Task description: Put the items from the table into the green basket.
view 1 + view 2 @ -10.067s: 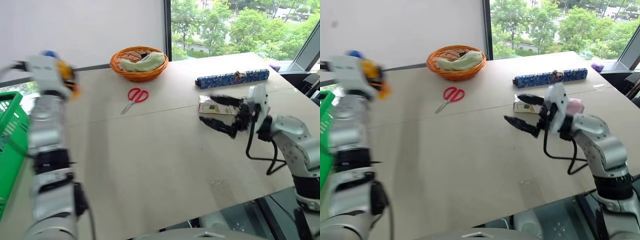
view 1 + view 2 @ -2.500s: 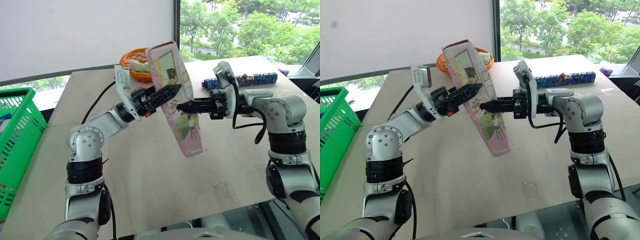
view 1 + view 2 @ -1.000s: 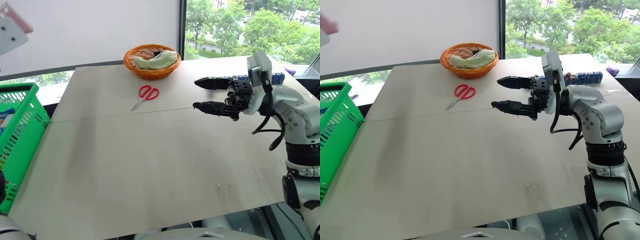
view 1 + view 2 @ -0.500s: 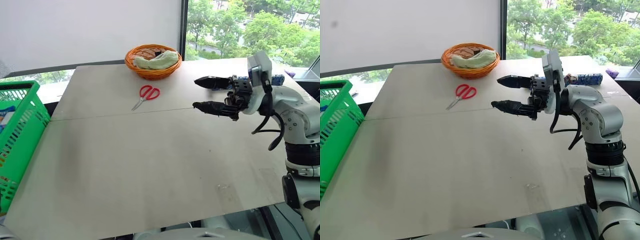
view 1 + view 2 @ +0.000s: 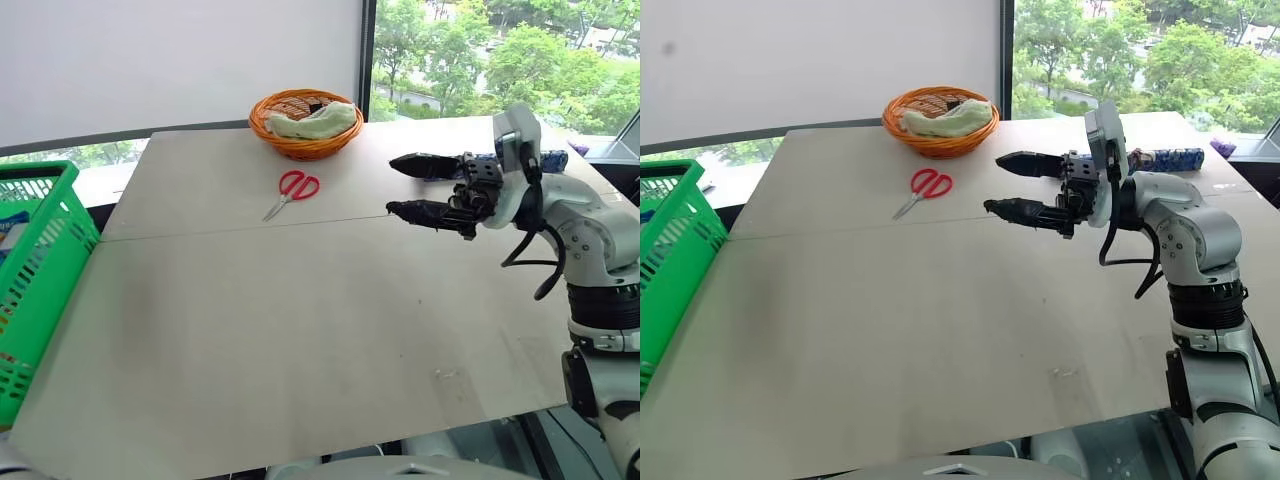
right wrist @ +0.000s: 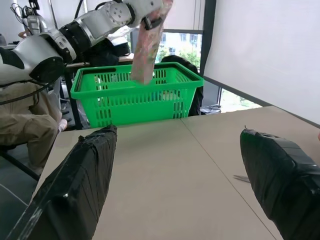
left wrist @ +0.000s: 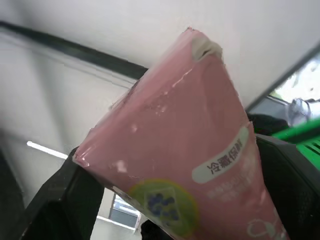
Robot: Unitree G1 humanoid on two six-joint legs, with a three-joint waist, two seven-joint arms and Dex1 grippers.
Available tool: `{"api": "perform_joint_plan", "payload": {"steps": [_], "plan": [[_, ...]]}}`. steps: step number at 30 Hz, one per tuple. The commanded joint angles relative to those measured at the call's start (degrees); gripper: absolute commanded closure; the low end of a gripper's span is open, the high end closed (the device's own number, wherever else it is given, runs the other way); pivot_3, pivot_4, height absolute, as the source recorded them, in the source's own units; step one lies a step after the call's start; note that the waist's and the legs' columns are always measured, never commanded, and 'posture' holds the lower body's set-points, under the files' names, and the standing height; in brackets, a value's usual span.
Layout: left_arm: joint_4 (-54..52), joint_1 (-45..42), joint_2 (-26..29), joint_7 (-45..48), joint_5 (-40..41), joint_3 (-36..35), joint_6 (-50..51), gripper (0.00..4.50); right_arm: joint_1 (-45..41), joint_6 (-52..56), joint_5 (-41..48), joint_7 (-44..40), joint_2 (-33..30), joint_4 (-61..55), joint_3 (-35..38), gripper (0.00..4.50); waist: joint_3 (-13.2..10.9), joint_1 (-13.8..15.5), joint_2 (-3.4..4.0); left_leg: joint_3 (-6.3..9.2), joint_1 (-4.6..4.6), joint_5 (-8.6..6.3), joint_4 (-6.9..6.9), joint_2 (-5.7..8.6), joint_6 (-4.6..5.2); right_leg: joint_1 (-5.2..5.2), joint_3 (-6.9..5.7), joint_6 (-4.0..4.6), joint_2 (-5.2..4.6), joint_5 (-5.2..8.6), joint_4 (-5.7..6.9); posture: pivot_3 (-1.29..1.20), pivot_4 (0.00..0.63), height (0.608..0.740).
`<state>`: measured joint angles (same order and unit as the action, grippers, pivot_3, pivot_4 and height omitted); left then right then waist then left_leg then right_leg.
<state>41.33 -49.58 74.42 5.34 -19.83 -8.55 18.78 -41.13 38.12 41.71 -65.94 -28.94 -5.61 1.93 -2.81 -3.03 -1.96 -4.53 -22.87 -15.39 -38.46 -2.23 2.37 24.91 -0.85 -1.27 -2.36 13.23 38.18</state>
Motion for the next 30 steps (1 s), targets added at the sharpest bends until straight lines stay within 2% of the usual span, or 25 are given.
{"api": "perform_joint_plan", "payload": {"steps": [1, 8, 12, 15, 18, 20, 23, 25, 30], "plan": [[-2.33, -0.45, -1.32, -6.17, 4.74, -8.34, 0.72, 0.07, -1.20, -0.95, 1.08, -0.41, 0.23, -0.53, 0.65, 0.32, 0.00, 0.25, 0.00, -0.01, 0.02, 0.00, -0.03, 0.01, 0.00, 0.00, 0.01, 0.00, -0.02, 0.00, 0.06, -0.02, 0.000, 0.738], [-2.30, 2.62, -2.71, -10.29, 7.67, -12.59, -1.14, 0.07, -1.85, -1.28, 0.94, -0.43, 0.69, 0.41, 0.48, 0.32, 0.06, 0.71, -0.08, -0.04, 0.13, 0.01, -0.18, 0.02, -0.01, 0.01, 0.01, 0.01, -0.02, 0.00, 0.42, 0.00, 0.000, 0.738], [-2.98, 0.73, -5.87, -8.53, 12.19, -14.14, -7.69, 0.07, -1.81, -1.25, 0.87, -0.20, 0.59, 0.48, 0.52, 0.32, 0.14, 1.11, -0.16, 0.03, 0.13, 0.00, -0.33, 0.05, -0.02, -0.01, -0.06, 0.02, -0.10, 0.01, 0.59, 0.00, 0.000, 0.738], [-6.59, -3.29, -14.71, 3.46, 24.59, -16.43, -11.58, 0.07, -1.16, -0.98, 0.92, 0.10, 0.18, 0.21, 0.75, 0.32, 0.23, 1.80, -0.17, 0.07, 0.11, 0.01, -0.45, 0.09, -0.03, -0.04, -0.15, 0.02, -0.20, 0.00, 0.64, -0.01, 0.000, 0.738], [-16.68, -1.96, -23.26, 16.41, 38.34, -18.81, -7.90, 0.07, 0.67, -0.94, 0.39, 0.53, -0.78, -0.39, 0.92, 0.32, 0.25, 2.49, -0.17, 0.11, 0.00, 0.01, -0.69, 0.11, -0.04, -0.17, -0.40, 0.03, -0.28, 0.00, 0.64, -0.03, 0.000, 0.738], [-25.64, 3.51, -27.56, 22.79, 45.46, -18.37, -2.47, 0.07, 2.66, -1.16, -0.35, 1.13, -1.66, -0.50, 1.35, 0.32, 0.29, 2.13, -0.20, 0.21, -0.04, 0.06, -0.75, 0.12, -0.13, -0.17, -0.38, 0.03, -0.32, -0.01, 0.62, -0.03, 0.000, 0.738], [-37.50, 14.95, -31.53, 28.08, 49.34, -13.40, 3.89, 0.07, 6.40, -3.60, -3.56, 3.48, -2.87, 0.12, 1.61, 0.32, 0.44, 0.57, -0.01, 0.03, 0.03, 0.04, -0.73, 0.12, -0.11, -0.14, -0.06, 0.02, -0.35, -0.01, 0.62, -0.03, 0.000, 0.738], [-45.04, 22.75, -35.07, 29.22, 52.74, -9.92, 9.00, 0.07, 9.74, -6.86, -6.98, 6.02, -3.18, 1.06, 1.79, 0.32, 0.63, 0.04, 0.31, -0.11, 0.12, -0.01, -0.62, 0.10, -0.09, -0.13, 0.12, 0.02, -0.34, -0.01, 0.56, -0.03, 0.000, 0.738], [-58.99, 38.75, -42.65, 26.58, 55.18, -3.89, 14.52, 0.07, 21.21, -15.14, -15.41, 16.08, -2.19, 3.98, 4.65, 0.32, 0.63, -0.09, 0.32, -0.03, 0.16, -0.15, -0.64, 0.03, 0.14, -0.14, 0.28, 0.02, -0.06, 0.00, 0.62, -0.02, 0.000, 0.738]]}}
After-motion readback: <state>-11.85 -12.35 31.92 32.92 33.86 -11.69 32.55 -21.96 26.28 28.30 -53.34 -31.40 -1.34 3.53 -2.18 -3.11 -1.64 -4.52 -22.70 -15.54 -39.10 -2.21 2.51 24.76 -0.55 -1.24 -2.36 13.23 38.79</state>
